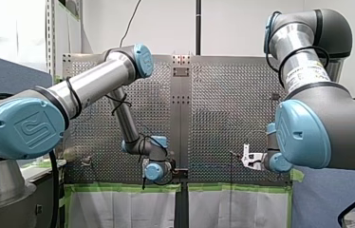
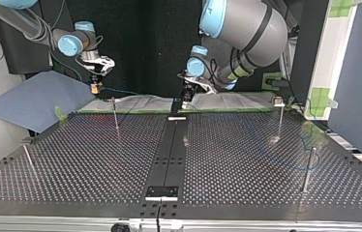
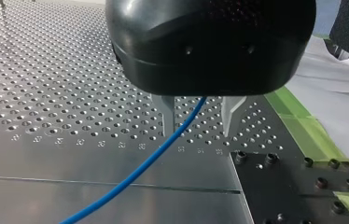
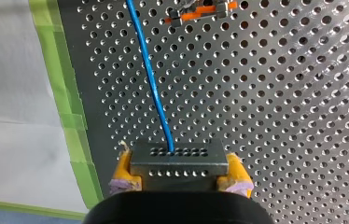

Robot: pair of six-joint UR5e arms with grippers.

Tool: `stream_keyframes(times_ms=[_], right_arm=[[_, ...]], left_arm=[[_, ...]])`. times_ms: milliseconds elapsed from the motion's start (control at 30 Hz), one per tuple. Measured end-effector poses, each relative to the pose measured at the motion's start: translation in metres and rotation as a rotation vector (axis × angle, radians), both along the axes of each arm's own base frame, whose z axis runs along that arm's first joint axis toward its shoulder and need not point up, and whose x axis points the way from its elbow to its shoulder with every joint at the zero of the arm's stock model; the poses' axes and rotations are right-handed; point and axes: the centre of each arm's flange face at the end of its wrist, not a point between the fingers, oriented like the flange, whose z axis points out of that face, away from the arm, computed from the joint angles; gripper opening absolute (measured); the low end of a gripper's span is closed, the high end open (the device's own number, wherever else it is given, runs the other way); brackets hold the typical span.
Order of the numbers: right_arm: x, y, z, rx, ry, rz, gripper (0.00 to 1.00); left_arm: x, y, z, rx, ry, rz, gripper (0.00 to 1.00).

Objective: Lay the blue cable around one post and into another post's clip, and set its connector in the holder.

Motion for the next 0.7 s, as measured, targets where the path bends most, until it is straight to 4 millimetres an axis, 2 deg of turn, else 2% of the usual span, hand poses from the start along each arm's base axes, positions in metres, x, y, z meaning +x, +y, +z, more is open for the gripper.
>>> stream_keyframes(times_ms=[167,333,400,533,567,600,633,700], right_arm=[[0.0,0.0,0.0,0.0,0.001,0.0,0.0],[0.0,0.0,0.0,0.0,0.001,0.0,0.0],[0.0,0.0,0.0,0.0,0.001,0.0,0.0],[-0.0003,-0.0004,0.0003,-0.001,0.001,-0.001,0.0],[-0.0005,-0.0004,0.0002,-0.001,0.001,-0.001,0.0],[-0.0005,-0.0005,0.0003,-0.001,0.001,-0.001,0.0],[-0.0006,-0.0006,0.0002,-0.001,0.001,-0.001,0.0],[-0.0007,-0.0006,0.0002,-0.001,0.001,-0.001,0.0]], left_arm=[[0.0001,0.0,0.0,0.004,-0.002,0.0,0.53],[-0.0001,0.0001,-0.0002,0.006,-0.001,-0.001,0.45],[-0.0002,-0.0001,-0.0002,0.006,-0.001,-0.002,0.35],[-0.0002,-0.0004,-0.0002,0.004,0.0,-0.005,0.28],[-0.0002,-0.0005,-0.0002,0.003,0.0,-0.006,0.19],[-0.0002,-0.0007,-0.0001,0.002,0.0,-0.007,0.15],[-0.0002,-0.0009,0.0,0.002,0.0,-0.009,0.15],[-0.0004,-0.0014,0.0,0.0,0.0,-0.014,0.09]])
